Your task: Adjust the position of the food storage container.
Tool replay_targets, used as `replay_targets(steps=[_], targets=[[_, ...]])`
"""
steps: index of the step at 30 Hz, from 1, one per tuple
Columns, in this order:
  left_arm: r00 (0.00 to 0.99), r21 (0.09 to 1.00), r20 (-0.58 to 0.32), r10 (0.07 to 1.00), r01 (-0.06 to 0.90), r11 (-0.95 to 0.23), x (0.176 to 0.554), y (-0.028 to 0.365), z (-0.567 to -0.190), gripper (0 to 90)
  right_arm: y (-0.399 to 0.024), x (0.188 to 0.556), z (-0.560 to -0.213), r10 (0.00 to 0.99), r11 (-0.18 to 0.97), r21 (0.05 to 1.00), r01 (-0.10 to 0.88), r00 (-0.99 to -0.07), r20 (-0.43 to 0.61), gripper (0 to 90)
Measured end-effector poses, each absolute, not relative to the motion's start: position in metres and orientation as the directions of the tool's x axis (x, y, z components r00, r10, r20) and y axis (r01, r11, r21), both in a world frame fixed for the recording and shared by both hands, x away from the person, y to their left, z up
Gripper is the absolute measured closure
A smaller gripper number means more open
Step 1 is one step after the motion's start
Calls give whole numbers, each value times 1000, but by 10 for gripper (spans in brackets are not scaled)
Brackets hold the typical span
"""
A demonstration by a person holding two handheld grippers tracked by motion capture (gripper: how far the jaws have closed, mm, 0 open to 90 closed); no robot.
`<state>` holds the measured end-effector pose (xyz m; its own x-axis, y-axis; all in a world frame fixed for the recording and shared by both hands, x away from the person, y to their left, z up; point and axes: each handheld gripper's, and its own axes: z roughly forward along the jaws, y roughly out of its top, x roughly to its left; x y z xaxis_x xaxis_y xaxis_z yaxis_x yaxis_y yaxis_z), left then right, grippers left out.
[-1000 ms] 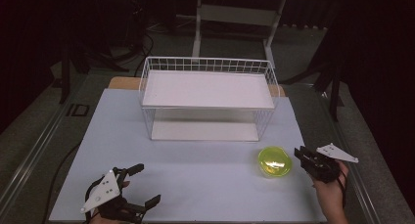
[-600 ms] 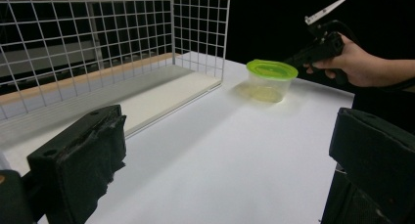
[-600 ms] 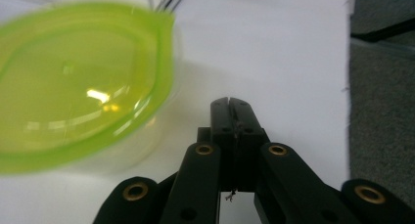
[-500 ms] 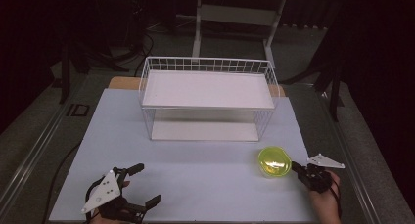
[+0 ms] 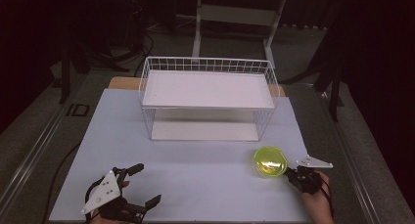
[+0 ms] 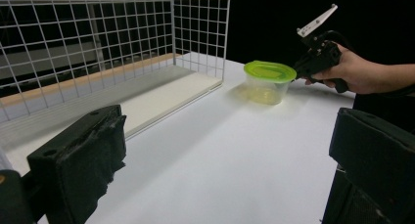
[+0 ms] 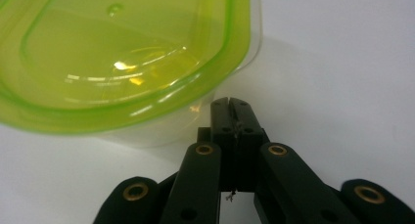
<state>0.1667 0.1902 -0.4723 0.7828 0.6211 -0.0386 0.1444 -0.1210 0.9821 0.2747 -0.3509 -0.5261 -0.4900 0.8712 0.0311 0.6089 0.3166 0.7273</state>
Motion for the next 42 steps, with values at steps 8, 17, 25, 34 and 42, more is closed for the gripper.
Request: replay_targets(steps=[8,17,25,34,42], targets=[[783,982,-34,621,143,-127,167,189,-472,10,-334,271,-526,842,364,727,583,-539,10,900],[784,981,-33,620,145,-131,167,189,-472,10,-340,285,-519,861,324,743,586,-508,26,900],[785,980,-27,618,142,-137,166,189,-472,10,-329,287,-520,843,324,747,581,-536,51,900],[785,980,-22,619,139,-142,166,189,-472,10,-306,288,-523,812,350,742,572,-581,65,900],[786,980,-22,618,139,-142,166,189,-472,10,-282,287,-522,773,387,739,552,-630,66,900]])
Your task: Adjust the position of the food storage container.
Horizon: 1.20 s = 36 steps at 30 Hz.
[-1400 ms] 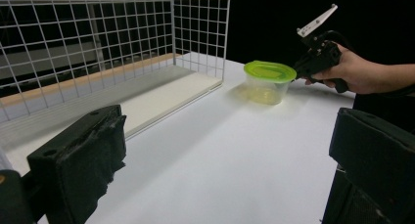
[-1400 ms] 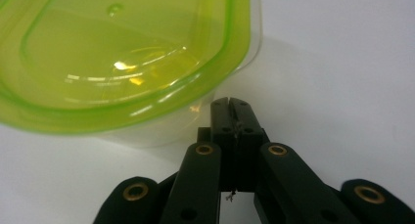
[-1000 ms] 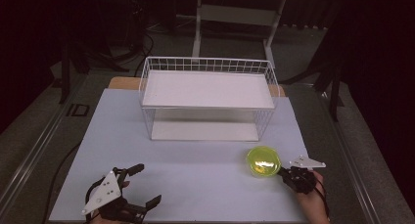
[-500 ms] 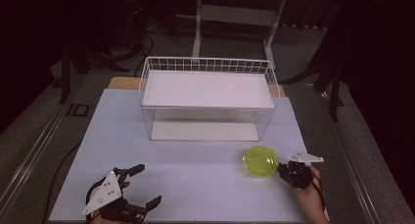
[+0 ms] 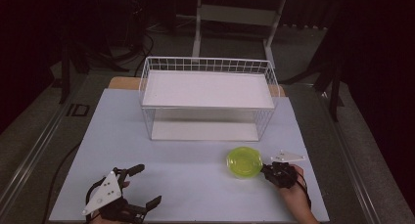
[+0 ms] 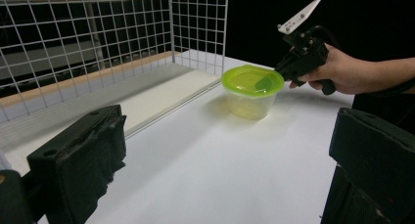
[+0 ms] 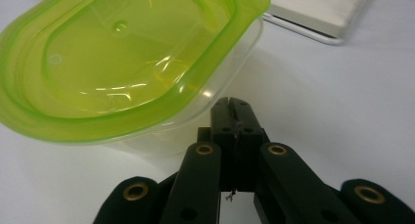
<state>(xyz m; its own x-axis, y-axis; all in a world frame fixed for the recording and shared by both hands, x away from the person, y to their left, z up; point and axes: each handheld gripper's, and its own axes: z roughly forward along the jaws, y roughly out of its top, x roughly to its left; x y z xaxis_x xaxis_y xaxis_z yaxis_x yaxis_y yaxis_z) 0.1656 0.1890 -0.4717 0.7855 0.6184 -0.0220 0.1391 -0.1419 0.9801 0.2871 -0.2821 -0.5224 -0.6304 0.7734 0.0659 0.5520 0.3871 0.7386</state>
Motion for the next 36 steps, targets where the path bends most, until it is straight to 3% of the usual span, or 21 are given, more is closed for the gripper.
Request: replay_targets(steps=[15,26,36], targets=[[786,980,-21,618,137,-141,165,189,-472,10,-249,286,-522,733,423,729,537,-676,73,900],[788,980,-15,616,133,-146,164,188,-471,10,-255,290,-521,749,426,718,551,-659,61,900],[787,980,-16,617,134,-146,164,188,-471,10,-234,285,-524,713,453,714,534,-698,69,900]])
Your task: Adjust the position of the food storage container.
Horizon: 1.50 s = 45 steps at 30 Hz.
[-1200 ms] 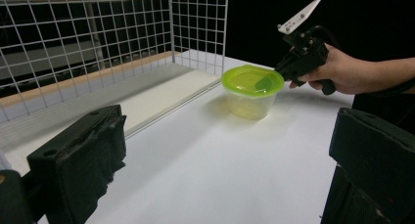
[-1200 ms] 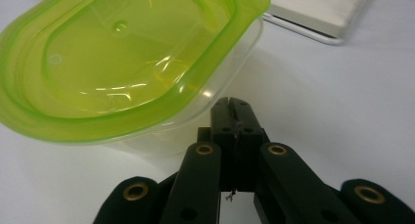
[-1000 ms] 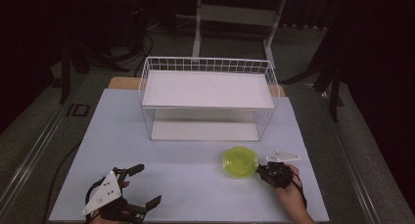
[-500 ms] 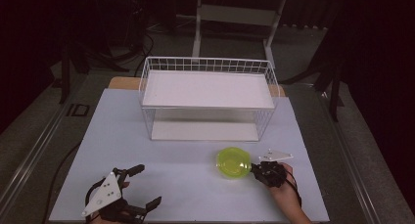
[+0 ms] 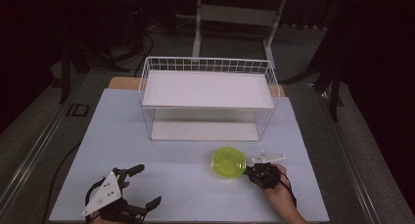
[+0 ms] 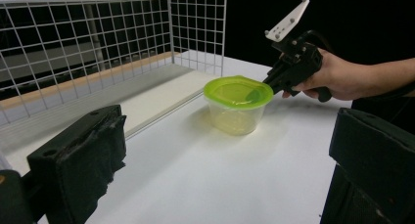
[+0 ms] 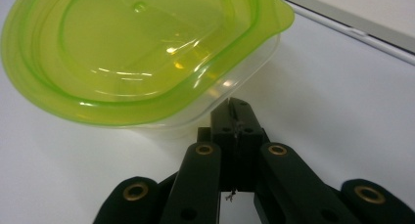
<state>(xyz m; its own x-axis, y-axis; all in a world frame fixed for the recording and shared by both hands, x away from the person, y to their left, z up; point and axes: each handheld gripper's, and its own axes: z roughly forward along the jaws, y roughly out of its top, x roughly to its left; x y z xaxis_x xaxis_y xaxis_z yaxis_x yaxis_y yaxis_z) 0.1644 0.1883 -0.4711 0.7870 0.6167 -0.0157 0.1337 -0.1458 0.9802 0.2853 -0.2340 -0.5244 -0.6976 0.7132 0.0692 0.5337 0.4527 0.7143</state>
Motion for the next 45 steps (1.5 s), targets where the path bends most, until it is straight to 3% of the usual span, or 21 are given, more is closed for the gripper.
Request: replay_targets(steps=[19,37,42,45], targets=[[787,980,-18,617,135,-144,164,189,-471,10,-184,295,-527,658,490,714,499,-749,72,899],[784,981,-17,620,132,-141,164,190,-471,10,-167,308,-531,655,490,711,504,-751,81,898],[786,980,-17,618,134,-144,164,190,-471,10,-177,304,-524,673,486,722,492,-738,50,859],[788,980,-17,616,135,-146,165,189,-472,10,-186,299,-518,679,465,736,491,-731,59,767]])
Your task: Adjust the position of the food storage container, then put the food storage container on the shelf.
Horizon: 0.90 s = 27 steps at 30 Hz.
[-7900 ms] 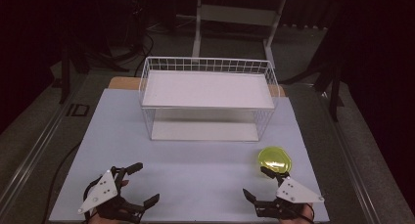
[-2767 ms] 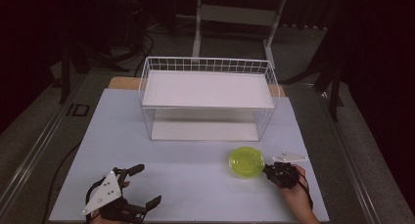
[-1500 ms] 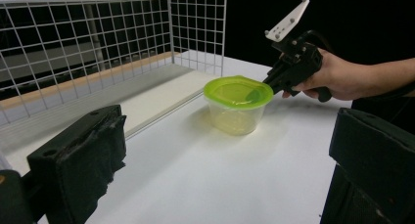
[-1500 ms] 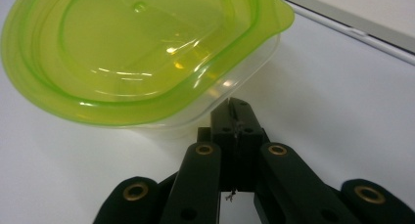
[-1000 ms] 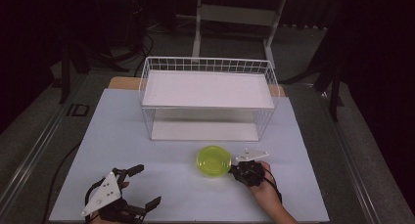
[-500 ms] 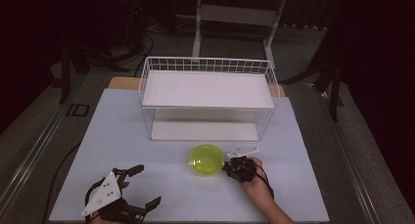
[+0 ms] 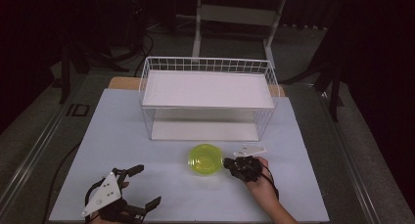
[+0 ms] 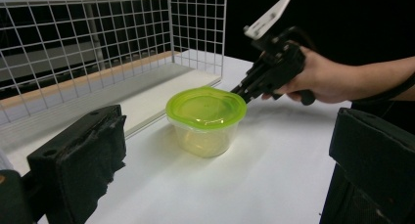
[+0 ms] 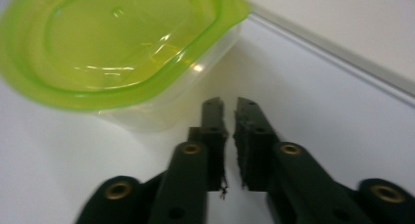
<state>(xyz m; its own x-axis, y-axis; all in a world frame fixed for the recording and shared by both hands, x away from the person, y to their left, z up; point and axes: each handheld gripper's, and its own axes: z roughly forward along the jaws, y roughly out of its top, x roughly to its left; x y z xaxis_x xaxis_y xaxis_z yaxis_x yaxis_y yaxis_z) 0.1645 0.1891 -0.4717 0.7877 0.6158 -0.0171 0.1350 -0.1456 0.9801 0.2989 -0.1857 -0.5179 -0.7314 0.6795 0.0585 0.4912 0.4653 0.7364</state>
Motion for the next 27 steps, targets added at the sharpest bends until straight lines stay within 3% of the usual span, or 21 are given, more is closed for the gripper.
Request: replay_targets(steps=[4,9,13,16,22,27], targets=[[789,978,-16,615,139,-153,165,188,-472,10,-201,291,-507,664,452,760,467,-745,63,621],[793,982,-21,609,130,-135,167,185,-473,10,-219,281,-496,657,406,791,457,-748,96,316],[790,980,-5,613,125,-153,167,183,-472,10,-227,270,-487,640,358,821,445,-757,132,172],[795,977,11,607,121,-177,167,178,-468,10,-230,260,-481,617,357,832,425,-776,132,132],[809,967,8,588,142,-209,169,169,-458,10,-231,242,-466,587,348,864,364,-803,102,138],[817,969,-16,577,154,-191,176,167,-448,10,-230,243,-456,518,372,847,379,-842,149,208]])
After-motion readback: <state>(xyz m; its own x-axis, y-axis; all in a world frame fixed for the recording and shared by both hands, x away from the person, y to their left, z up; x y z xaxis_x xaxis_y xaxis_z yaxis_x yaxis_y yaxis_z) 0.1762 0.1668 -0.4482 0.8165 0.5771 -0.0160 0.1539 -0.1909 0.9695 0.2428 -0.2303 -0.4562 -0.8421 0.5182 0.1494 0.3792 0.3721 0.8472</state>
